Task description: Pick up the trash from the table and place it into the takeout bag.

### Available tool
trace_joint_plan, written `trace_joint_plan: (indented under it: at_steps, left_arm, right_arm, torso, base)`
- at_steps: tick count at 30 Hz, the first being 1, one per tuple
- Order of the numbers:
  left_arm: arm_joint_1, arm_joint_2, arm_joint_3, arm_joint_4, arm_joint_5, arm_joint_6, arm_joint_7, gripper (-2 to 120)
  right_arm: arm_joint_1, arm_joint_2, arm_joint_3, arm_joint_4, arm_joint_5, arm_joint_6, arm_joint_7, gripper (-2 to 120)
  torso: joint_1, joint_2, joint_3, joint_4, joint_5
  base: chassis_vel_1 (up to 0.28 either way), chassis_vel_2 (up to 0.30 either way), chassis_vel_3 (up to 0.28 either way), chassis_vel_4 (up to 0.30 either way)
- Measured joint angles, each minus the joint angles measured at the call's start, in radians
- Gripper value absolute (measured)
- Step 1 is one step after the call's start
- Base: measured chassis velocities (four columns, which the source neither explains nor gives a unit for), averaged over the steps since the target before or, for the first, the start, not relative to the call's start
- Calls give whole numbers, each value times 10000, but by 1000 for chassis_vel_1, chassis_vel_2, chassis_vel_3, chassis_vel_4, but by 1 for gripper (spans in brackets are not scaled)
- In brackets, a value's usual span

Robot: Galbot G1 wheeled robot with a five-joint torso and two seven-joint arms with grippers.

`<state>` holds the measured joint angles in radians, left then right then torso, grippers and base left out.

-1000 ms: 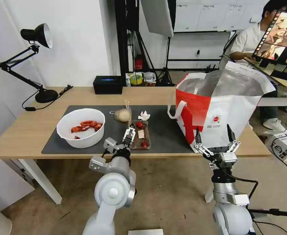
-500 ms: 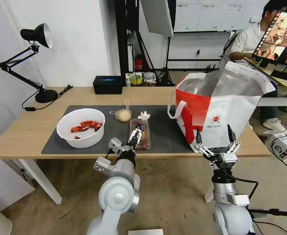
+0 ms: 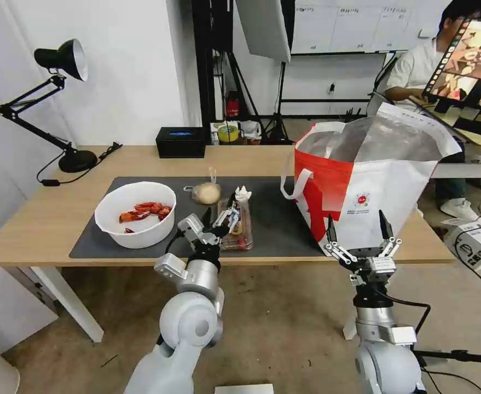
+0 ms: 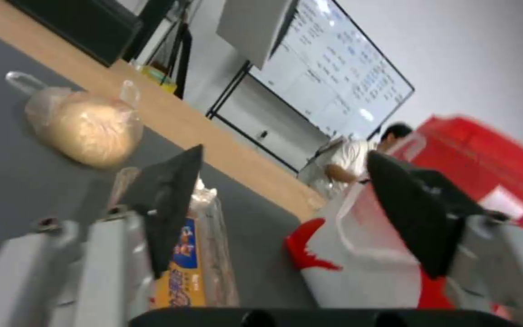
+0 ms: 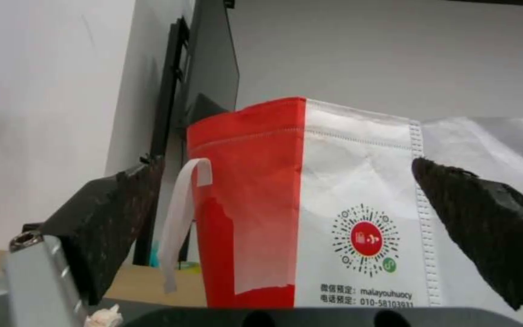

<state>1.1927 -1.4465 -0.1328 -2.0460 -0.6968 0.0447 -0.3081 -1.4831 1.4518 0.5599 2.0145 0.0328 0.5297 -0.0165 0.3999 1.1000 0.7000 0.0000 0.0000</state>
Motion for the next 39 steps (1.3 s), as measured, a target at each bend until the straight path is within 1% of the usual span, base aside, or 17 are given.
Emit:
trace_joint_plan:
  at_steps: [1,2,3,4,5,6,7,8,10,11,13,15,16,23,24,26,39]
  left_arm:
    - [0,0,0,0,0,0,0,71]
    - [-100,265,80,450,967,74,703,51]
    - [-100,265,80,450,967,74,703,51]
    - [-240,430,104,729,1466,125,1073,38]
    - [-320,492,115,855,1636,131,1265,34]
    - [-379,518,120,948,1757,132,1377,30]
    - [-379,518,120,948,1757,132,1377,30]
    - [-487,557,137,1120,1960,133,1541,25]
    - [-626,604,170,1329,2094,132,1632,15]
    - [-626,604,170,1329,2094,132,1632,15]
    - [-702,651,218,1447,2166,194,1638,4]
    - [-702,651,218,1447,2166,194,1638,4]
    - [-714,690,246,1478,2227,305,1638,0]
    - [-611,740,213,1499,2418,991,1558,0]
    - [-611,740,213,1499,2418,991,1558,0]
    - [-563,752,170,1495,2440,1257,1348,0]
    - [-412,709,187,1519,2389,1433,1164,0]
  right_arm:
    - [0,0,0,0,0,0,0,100]
    - [118,-1,-35,-136,2,-12,-9,100]
    - [118,-1,-35,-136,2,-12,-9,100]
    - [167,13,-48,-200,0,-13,-14,100]
    - [186,11,-51,-214,-1,-13,-17,100]
    - [201,7,-51,-222,-2,-13,-19,100]
    - [201,7,-51,-222,-2,-13,-19,100]
    - [221,0,-52,-226,-2,-13,-19,100]
    - [249,-15,-51,-227,-3,-14,-20,100]
    - [249,-15,-51,-227,-3,-14,-20,100]
    - [253,-47,-32,-227,0,-16,-20,100]
    - [253,-47,-32,-227,0,-16,-20,100]
    - [248,-67,-17,-226,6,-16,-20,100]
    - [263,-55,-15,-226,24,-16,-20,100]
    - [263,-55,-15,-226,24,-16,-20,100]
    - [292,-42,-25,-226,21,-18,-20,100]
    - [282,-41,-23,-241,20,-23,-19,100]
  torso:
    - [0,0,0,0,0]
    - [0,0,1,1,0]
    - [0,0,1,1,0]
    - [1,0,1,1,0]
    - [0,0,1,1,0]
    - [1,0,1,1,0]
    - [1,0,1,1,0]
    - [1,0,0,0,0]
    - [1,0,1,0,0]
    - [1,0,1,0,0]
    - [1,0,1,0,0]
    - [1,0,1,0,0]
    - [1,0,1,0,0]
    - [1,0,0,0,1]
    - [1,0,0,0,1]
    - [1,0,1,0,1]
    - [1,0,1,0,0]
  base:
    - [0,0,0,0]
    - [0,0,0,0]
    - [0,0,0,0]
    - [0,0,0,0]
    - [0,0,0,0]
    - [0,0,0,0]
    - [0,0,0,0]
    - [0,0,0,0]
    - [0,0,0,0]
    - [0,0,0,0]
    - [0,0,0,0]
    - [0,0,0,0]
    - [0,0,0,0]
    - [0,0,0,0]
    - [0,0,0,0]
    - [0,0,0,0]
    - [0,0,0,0]
